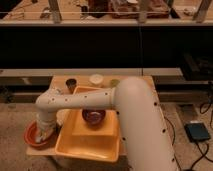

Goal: Wipe red bowl with towel

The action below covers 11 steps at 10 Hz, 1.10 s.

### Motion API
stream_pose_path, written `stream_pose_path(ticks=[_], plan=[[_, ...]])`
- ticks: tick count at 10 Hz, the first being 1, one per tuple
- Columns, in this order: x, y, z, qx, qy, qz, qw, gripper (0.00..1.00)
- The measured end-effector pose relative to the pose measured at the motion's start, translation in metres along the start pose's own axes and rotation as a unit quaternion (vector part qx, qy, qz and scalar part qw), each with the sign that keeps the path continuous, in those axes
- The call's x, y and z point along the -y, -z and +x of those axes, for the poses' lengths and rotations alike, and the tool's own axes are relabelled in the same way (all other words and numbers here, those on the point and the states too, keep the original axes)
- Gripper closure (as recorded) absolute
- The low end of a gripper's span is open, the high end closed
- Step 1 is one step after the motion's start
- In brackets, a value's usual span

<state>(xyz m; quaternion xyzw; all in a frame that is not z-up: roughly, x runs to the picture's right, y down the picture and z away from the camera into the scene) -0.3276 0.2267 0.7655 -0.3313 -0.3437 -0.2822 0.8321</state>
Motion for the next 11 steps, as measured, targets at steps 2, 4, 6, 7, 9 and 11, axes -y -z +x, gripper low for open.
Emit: stream_pose_path(ticks=[2, 4, 6, 7, 9, 11], plan=[[0.003, 0.004, 0.008, -0.007, -0.007, 0.008, 0.9999, 0.8], [0.014, 0.007, 0.024, -0.012, -0.012, 0.016, 0.9997, 0.8], [0.028, 0.003, 0.028, -0.014, -0.005, 0.019, 0.9997, 0.8], [0.034, 0.002, 0.031, -0.015, -0.003, 0.021, 0.9997, 0.8], [0.048, -0.008, 0.028, -0.009, 0.008, 0.021, 0.9997, 0.8], [0.06, -0.019, 0.018, -0.001, 0.022, 0.019, 0.9996, 0.8]])
